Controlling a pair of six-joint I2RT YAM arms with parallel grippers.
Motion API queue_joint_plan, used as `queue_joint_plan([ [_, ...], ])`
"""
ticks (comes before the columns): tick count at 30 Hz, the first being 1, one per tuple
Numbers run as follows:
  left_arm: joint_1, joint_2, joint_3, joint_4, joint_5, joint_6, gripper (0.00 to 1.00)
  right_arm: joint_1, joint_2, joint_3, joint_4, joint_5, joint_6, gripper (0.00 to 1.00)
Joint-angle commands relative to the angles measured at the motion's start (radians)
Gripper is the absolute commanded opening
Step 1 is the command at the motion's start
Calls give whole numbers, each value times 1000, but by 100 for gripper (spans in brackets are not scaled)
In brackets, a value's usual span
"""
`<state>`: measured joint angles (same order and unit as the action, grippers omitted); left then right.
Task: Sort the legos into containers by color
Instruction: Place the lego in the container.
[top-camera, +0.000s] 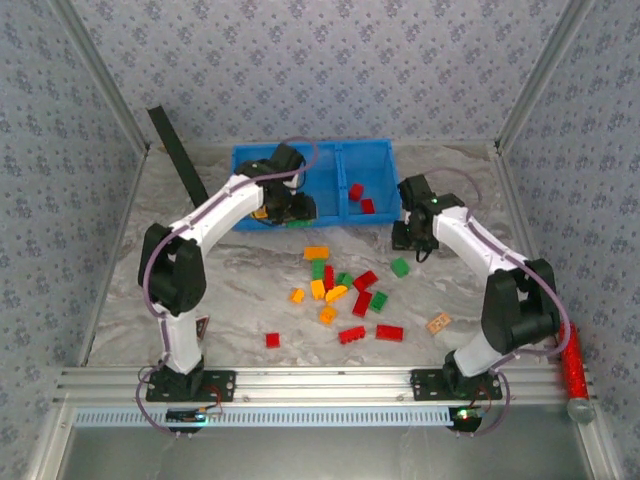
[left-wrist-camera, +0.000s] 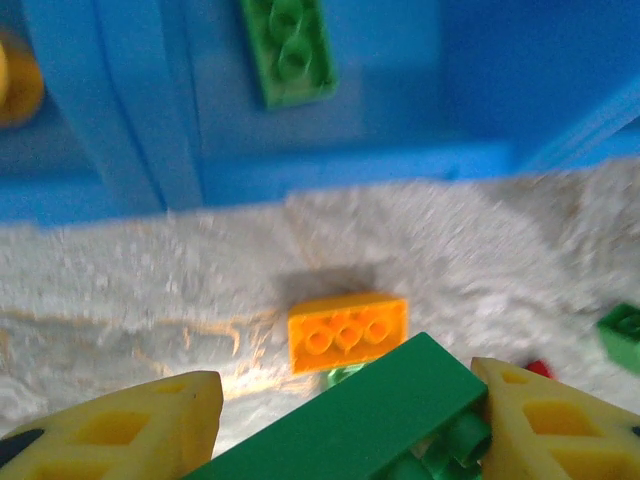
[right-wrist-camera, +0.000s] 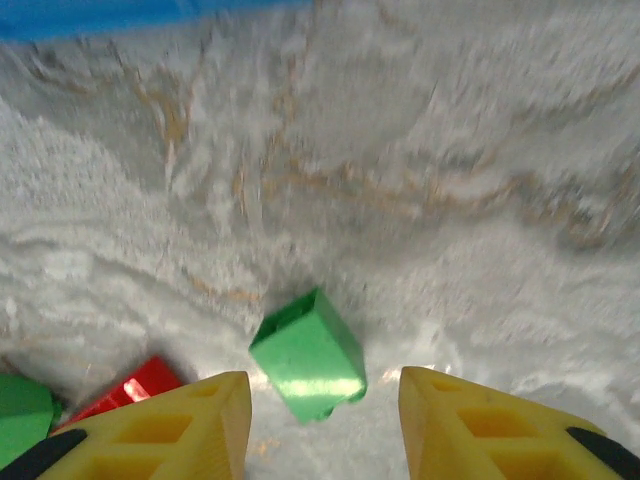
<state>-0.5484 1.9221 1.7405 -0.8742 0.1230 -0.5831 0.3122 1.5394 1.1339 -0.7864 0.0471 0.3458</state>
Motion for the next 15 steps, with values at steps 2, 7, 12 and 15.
queue_joint_plan([
  [2, 23, 105, 172, -35, -36, 38, 27, 35, -73, -85, 22, -108, 114, 46],
  [7, 36, 276, 396, -62, -46, 51, 27, 109, -159, -169, -31, -64, 225, 46],
  [12, 46, 422, 547, -88, -48, 55, 28, 111, -302, -274, -121, -35, 401, 48],
  [15, 56, 490, 610, -98, -48, 51, 28, 104, -404, -350, -116, -54, 494, 49],
])
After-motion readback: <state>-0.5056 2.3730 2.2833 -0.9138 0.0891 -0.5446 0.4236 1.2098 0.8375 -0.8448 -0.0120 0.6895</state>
